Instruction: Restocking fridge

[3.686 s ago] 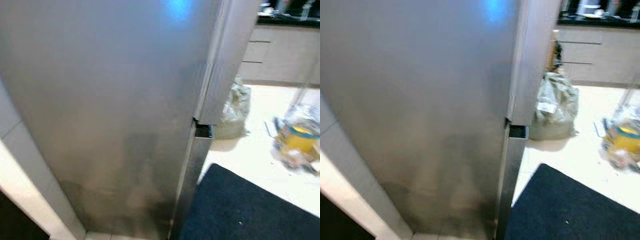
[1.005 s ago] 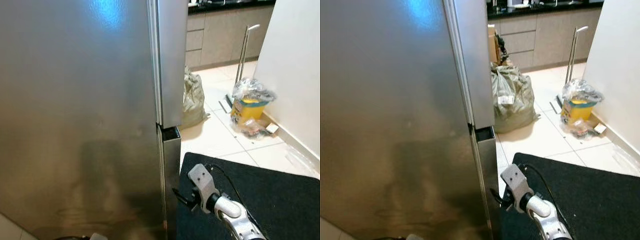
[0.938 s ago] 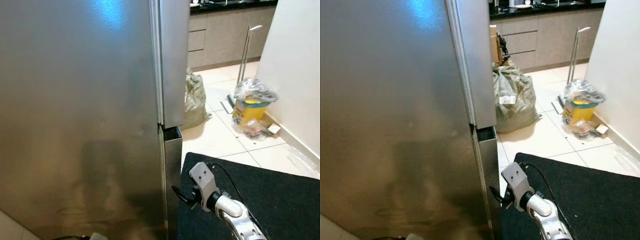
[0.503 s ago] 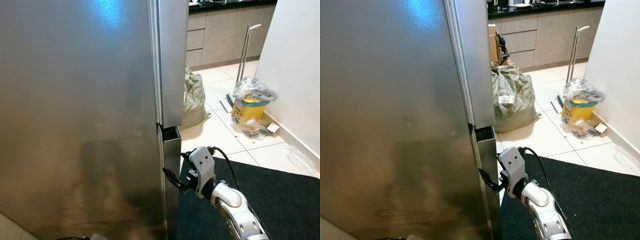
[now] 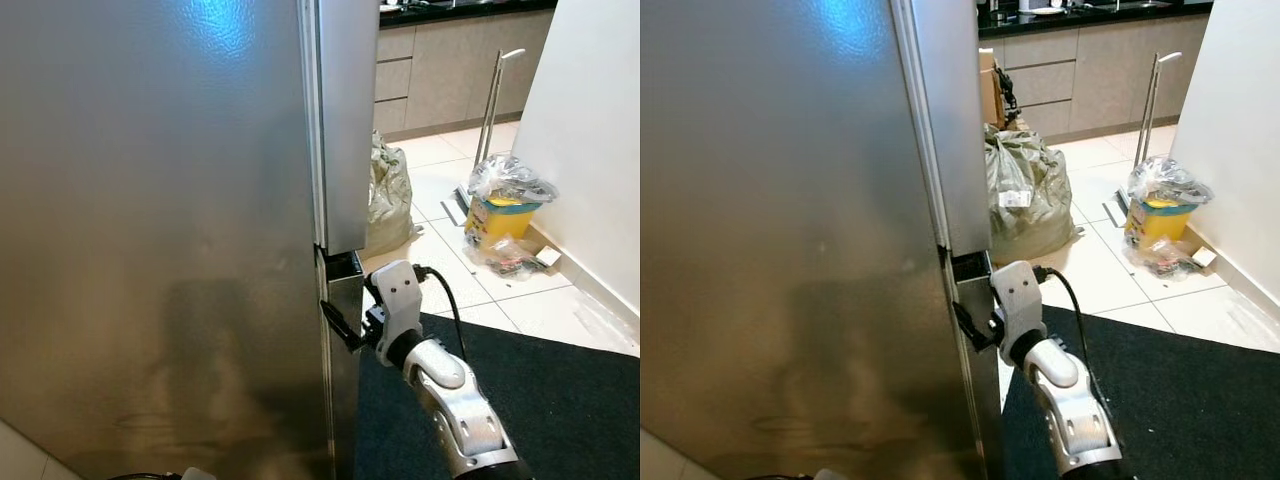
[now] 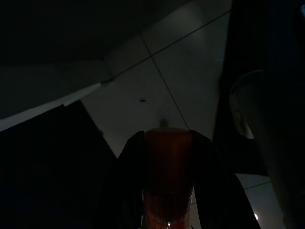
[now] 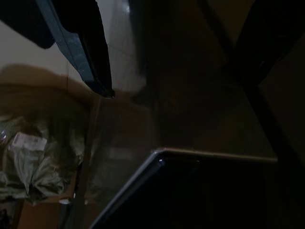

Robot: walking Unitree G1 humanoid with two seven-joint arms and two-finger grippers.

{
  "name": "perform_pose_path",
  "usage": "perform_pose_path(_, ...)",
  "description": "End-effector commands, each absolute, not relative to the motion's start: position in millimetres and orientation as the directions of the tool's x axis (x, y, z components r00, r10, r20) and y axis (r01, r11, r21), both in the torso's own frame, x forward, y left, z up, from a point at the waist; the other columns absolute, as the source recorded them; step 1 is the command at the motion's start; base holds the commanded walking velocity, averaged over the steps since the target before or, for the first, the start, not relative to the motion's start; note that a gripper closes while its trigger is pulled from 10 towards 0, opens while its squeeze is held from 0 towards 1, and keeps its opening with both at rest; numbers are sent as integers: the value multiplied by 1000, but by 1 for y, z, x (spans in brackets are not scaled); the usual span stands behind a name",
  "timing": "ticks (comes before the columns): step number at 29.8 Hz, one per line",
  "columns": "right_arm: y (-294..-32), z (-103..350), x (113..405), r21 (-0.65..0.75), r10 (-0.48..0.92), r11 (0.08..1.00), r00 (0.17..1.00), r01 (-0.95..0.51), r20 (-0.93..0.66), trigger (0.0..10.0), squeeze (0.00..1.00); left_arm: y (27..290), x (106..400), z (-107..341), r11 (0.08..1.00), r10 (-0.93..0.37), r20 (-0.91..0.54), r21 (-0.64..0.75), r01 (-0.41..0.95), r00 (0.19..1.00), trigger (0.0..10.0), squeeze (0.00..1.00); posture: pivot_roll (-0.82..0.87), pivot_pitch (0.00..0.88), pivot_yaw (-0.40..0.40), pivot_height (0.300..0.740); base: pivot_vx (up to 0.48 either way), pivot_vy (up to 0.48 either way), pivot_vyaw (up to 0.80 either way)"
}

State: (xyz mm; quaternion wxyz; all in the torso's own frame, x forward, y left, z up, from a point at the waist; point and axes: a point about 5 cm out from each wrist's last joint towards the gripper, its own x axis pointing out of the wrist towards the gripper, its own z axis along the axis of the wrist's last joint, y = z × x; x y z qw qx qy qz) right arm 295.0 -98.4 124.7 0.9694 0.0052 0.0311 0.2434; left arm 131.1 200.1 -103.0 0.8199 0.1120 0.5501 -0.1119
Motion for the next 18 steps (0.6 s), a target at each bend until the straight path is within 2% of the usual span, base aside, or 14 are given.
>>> perform_pose_path(1,-98,158,305,39,423,904,903,-426,77,10000,0,200,129,-104,946,-60,-931,63,319,360,10000,0,-182,5,81,740,0,0,0)
perform_pose_path(10,-105,168,316,-30,307,952,949,-306,75,10000,0,201,128,-104,947,-58,-932,62,314,359,10000,0,-175,11,83,740,0,0,0)
perform_pose_path(18,-123,169,322,-100,181,980,982,-175,60,10000,0,201,127,-104,949,-58,-932,60,310,358,10000,0,-176,15,84,740,0,0,0)
